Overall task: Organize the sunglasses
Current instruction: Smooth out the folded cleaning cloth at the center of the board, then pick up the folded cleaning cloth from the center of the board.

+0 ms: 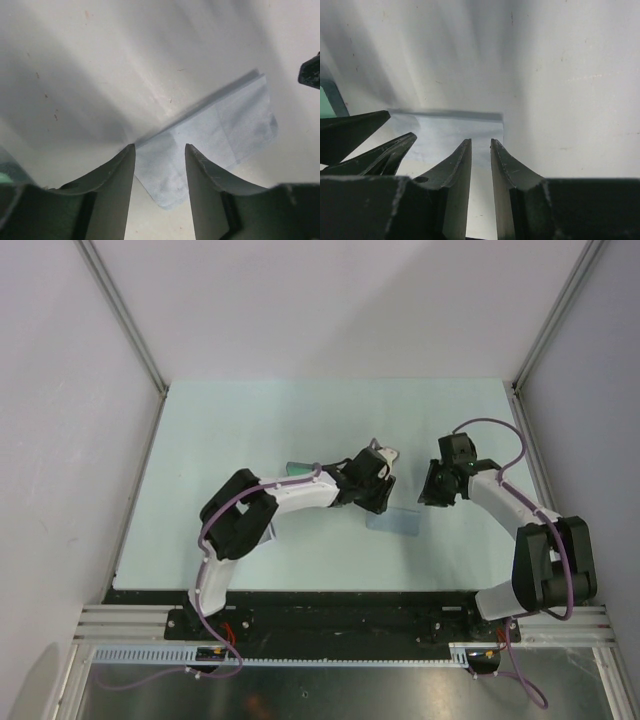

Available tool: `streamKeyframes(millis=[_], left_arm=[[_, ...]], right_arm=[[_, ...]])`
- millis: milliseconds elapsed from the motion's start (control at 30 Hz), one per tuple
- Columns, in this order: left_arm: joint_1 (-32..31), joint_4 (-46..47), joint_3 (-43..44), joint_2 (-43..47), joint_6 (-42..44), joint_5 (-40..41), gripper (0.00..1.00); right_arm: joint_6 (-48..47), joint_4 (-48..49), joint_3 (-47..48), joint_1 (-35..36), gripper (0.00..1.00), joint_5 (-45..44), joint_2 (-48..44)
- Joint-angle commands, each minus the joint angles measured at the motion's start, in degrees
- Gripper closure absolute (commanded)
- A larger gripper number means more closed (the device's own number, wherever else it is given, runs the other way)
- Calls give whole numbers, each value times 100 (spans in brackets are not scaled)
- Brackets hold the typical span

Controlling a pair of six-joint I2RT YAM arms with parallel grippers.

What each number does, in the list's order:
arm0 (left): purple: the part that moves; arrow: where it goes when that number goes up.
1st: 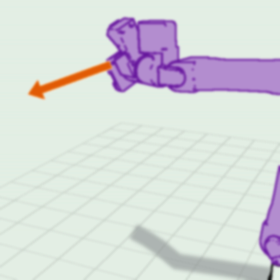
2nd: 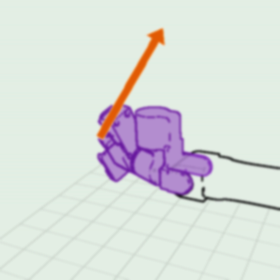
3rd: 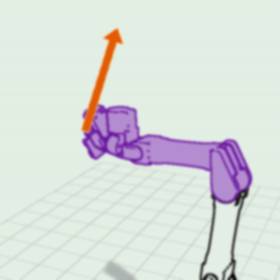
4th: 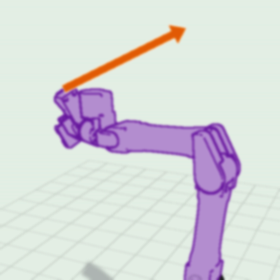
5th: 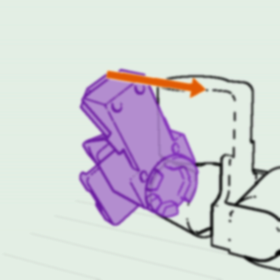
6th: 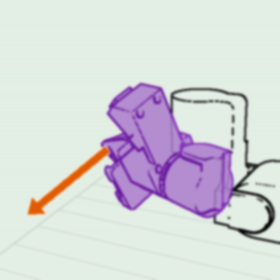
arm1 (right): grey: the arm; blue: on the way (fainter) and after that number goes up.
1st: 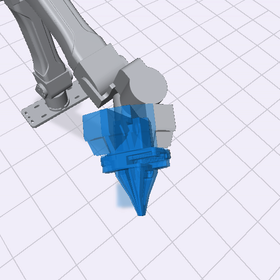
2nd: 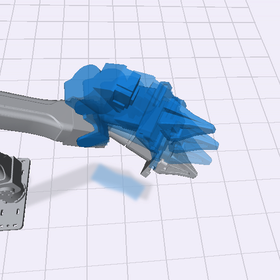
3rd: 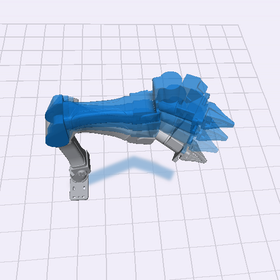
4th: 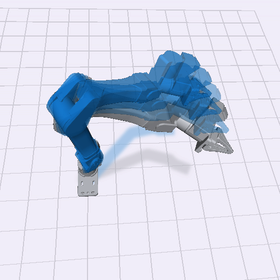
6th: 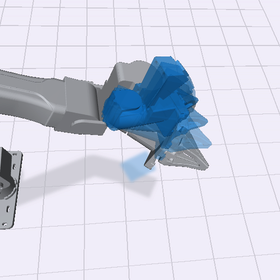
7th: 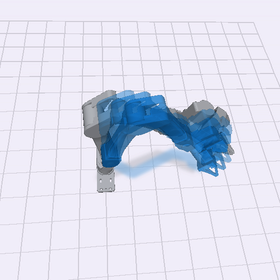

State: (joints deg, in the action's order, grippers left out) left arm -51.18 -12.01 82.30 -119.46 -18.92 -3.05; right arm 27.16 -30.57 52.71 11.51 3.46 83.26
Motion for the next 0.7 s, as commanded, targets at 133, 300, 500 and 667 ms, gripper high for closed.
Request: streamKeyframes(millis=[133, 300, 500, 667], left_arm=[[47, -21, -3, 924, -437, 270, 41], [47, -126, -556, 1197, -1200, 296, 41], [38, -355, -865, 1127, -1773, -108, 45], [29, -390, -909, 1030, -1773, -3, 47]], right_arm=[[62, -327, 29, -17, 72, -214, -30], [88, -389, 20, -26, 71, -276, 14], [220, -371, -217, -35, 67, -145, 32], [290, -230, -454, -35, 66, -83, 15]])
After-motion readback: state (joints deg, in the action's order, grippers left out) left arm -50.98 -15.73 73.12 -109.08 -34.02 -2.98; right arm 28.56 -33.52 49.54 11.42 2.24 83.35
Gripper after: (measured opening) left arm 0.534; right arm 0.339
